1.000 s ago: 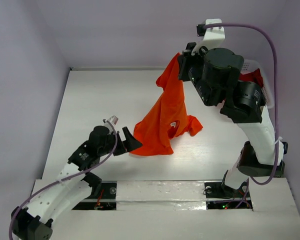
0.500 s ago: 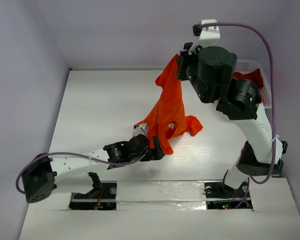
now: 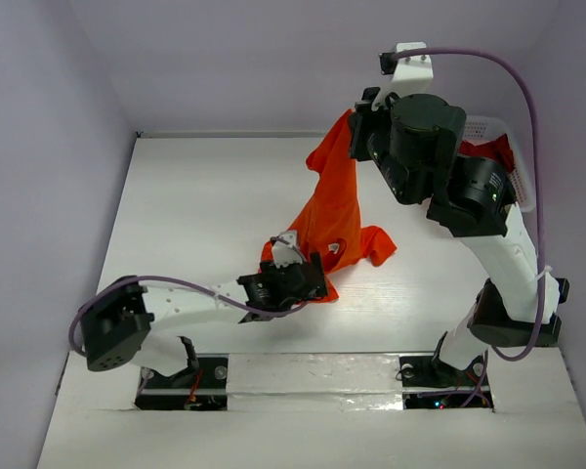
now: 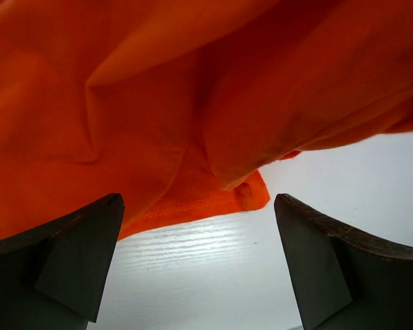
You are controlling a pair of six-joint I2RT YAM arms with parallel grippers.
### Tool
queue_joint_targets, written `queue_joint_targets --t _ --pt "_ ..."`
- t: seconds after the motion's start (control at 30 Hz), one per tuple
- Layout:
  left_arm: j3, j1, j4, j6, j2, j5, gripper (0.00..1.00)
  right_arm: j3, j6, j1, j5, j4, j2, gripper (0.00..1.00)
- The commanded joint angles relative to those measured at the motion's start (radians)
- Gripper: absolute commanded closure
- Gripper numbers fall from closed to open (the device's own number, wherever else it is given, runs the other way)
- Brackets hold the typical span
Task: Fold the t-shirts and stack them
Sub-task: Flatten the tshirt out
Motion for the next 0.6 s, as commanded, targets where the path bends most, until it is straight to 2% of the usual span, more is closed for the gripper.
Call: queue_joint_targets --t 0.0,0.17,0.57 --pt "0.045 -0.023 0.024 -0.032 0.067 -0.079 0.11 0.026 0.001 -0.005 -0.001 0.039 -0.024 1.00" --pt "0.099 -0.032 0.029 -0.034 0.199 -0.082 0.12 0.006 0.004 -0.005 -0.001 0.043 -0.036 1.00" --pt "0.251 -0.086 -0.002 0.009 0.288 -0.033 0.14 -0.037 0.005 -0.015 -0.001 0.062 -0.053 1.00"
